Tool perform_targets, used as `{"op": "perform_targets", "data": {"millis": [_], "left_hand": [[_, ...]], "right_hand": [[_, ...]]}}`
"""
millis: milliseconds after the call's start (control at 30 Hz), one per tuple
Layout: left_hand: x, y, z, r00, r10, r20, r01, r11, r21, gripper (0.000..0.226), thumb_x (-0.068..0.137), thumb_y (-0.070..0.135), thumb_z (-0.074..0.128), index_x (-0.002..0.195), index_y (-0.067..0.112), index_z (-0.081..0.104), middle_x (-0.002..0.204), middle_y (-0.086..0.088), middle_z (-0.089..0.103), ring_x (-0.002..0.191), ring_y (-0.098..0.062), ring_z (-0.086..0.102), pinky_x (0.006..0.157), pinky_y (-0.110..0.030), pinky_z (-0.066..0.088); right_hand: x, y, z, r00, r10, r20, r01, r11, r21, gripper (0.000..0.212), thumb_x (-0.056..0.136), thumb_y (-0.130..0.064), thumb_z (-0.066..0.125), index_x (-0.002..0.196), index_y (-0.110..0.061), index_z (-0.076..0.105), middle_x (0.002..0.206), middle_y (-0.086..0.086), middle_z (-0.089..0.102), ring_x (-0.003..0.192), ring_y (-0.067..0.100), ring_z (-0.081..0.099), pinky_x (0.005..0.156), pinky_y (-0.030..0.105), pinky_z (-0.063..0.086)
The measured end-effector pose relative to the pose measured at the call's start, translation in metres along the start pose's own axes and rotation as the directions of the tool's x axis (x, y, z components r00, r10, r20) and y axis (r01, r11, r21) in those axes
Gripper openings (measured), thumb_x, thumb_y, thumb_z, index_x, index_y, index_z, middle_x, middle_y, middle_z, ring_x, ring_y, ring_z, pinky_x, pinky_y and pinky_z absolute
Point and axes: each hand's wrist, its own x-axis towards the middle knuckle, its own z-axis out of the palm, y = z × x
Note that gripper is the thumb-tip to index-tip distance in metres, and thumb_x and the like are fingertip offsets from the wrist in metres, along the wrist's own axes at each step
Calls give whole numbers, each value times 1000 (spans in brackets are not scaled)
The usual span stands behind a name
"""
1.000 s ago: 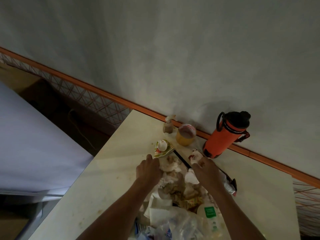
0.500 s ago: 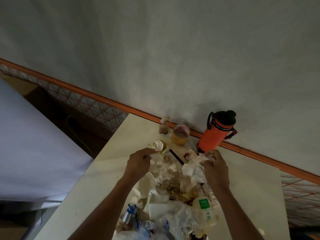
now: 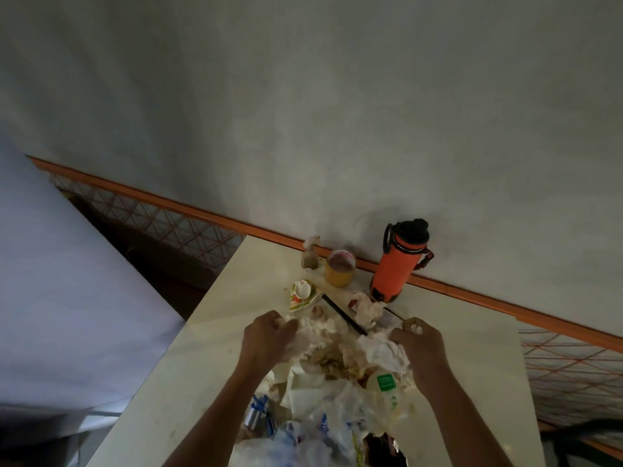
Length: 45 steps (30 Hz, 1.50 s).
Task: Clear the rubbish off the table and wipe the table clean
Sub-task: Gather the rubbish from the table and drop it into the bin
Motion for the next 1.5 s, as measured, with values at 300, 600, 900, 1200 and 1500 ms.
{"op": "perform_targets", "data": {"millis": [300, 600, 900, 1200, 1500], "left_hand": [[-17, 4, 6, 1000, 27, 7, -28, 993, 118, 18, 91, 9, 59, 97, 24, 66, 91, 1, 67, 73, -16, 66, 56, -27, 56], [-23, 25, 49, 893, 184, 410, -320, 901, 293, 27, 88, 29, 74, 115, 25, 69, 116, 6, 65, 102, -13, 64, 71, -8, 47], [-24, 42, 101, 806, 120, 580, -349, 887, 301, 79, 83, 37, 81, 150, 31, 42, 143, 1, 53, 132, -17, 50, 92, -19, 38], [-15, 49, 115, 837, 243, 491, -381, 902, 203, 42, 75, 57, 65, 95, 20, 68, 85, 3, 66, 80, -13, 61, 77, -35, 50], [-14, 41, 124, 838, 148, 525, -334, 900, 280, 56, 90, 38, 71, 142, 27, 52, 133, 2, 57, 110, -15, 58, 73, -16, 46]], "right_hand": [[-20, 10, -11, 996, -51, -69, 52, 998, 24, 25, 81, 9, 51, 68, -12, 49, 62, 9, 41, 56, 17, 34, 45, 22, 27], [-23, 8, -18, 999, 20, -40, -3, 927, 374, 23, 96, -5, 49, 79, -15, 59, 66, 6, 51, 58, 18, 49, 46, 23, 42], [-14, 14, -38, 920, -94, 380, -143, 823, 550, 23, 80, -8, 77, 100, -13, 66, 96, 17, 63, 85, 27, 64, 69, 37, 53], [-6, 22, -42, 961, 41, 274, -194, 806, 560, 33, 83, 17, 53, 98, -11, 64, 78, 12, 64, 68, 21, 63, 53, 29, 52], [-6, 27, -45, 971, -38, 238, -137, 726, 674, 33, 86, 19, 43, 93, -6, 63, 77, 14, 68, 65, 22, 70, 51, 29, 55]]}}
